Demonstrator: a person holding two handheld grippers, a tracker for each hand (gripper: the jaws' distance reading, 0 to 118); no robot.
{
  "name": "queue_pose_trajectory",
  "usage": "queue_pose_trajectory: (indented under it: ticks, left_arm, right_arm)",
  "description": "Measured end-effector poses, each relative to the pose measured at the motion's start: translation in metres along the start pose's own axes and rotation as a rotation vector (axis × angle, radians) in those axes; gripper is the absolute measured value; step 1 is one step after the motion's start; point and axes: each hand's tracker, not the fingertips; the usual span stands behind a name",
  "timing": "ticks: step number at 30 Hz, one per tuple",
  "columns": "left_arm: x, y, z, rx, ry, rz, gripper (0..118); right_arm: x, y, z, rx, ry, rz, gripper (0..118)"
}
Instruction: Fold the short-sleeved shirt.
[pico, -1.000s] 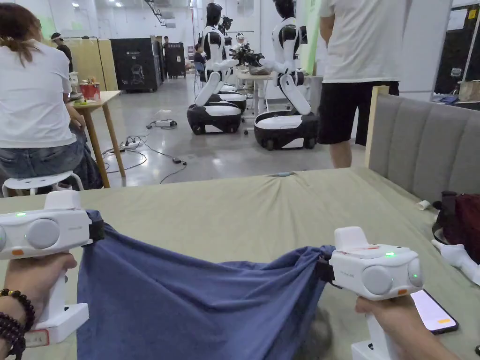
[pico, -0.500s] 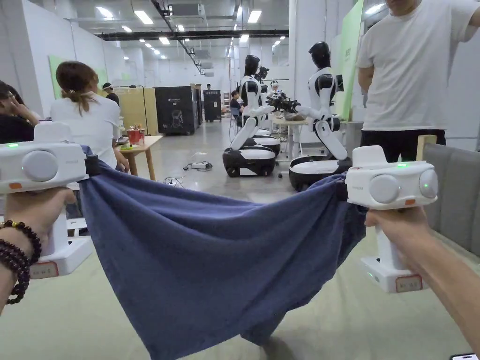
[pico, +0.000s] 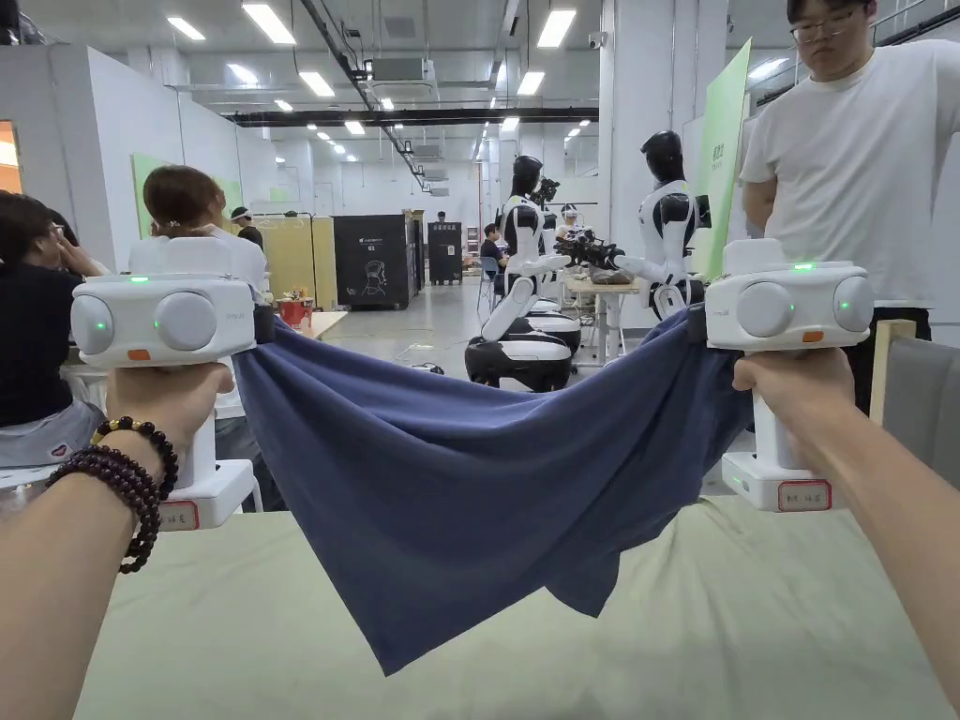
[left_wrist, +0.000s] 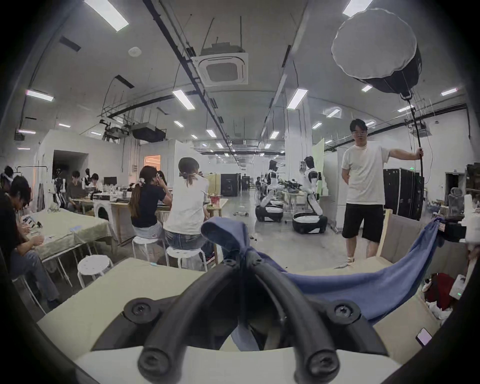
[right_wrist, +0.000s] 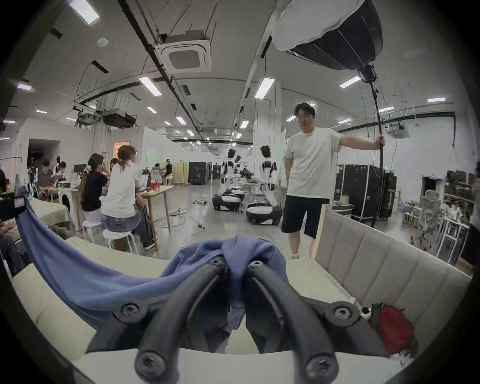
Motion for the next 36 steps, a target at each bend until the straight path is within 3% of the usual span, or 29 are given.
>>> queue_pose_trajectory:
  ticks: [6, 17, 22, 25, 29, 32, 36]
  left_arm:
    - [0.009, -0.017, -0.002, 0.000, -0.026, 0.011, 0]
    - [0.023, -0.125, -0.017, -0.140, -0.046, 0.010, 0]
    - [0.024, -0.132, -0.011, -0.169, -0.056, 0.011, 0]
    - [0.021, -0.126, 0.012, -0.162, -0.060, 0.016, 0]
    - [0.012, -0.135, 0.073, -0.155, -0.081, 0.031, 0]
    - [0.001, -0.164, 0.120, -0.176, -0.120, 0.032, 0]
    - [-0.010, -0.221, 0.188, -0.234, -0.125, -0.006, 0]
  right_arm:
    - [0.010, -0.018, -0.008, -0.028, -0.006, 0.000, 10]
    - [0.012, -0.121, -0.037, -0.181, -0.004, -0.002, 10]
    - [0.019, -0.130, -0.034, -0.200, 0.001, -0.011, 10]
    - [0.024, -0.129, -0.005, -0.174, 0.029, -0.036, 10]
    - [0.028, -0.150, 0.052, -0.167, 0.067, 0.030, 10]
    - [0.033, -0.184, 0.102, -0.173, 0.072, 0.068, 10]
    - [0.047, -0.241, 0.169, -0.231, 0.086, 0.057, 10]
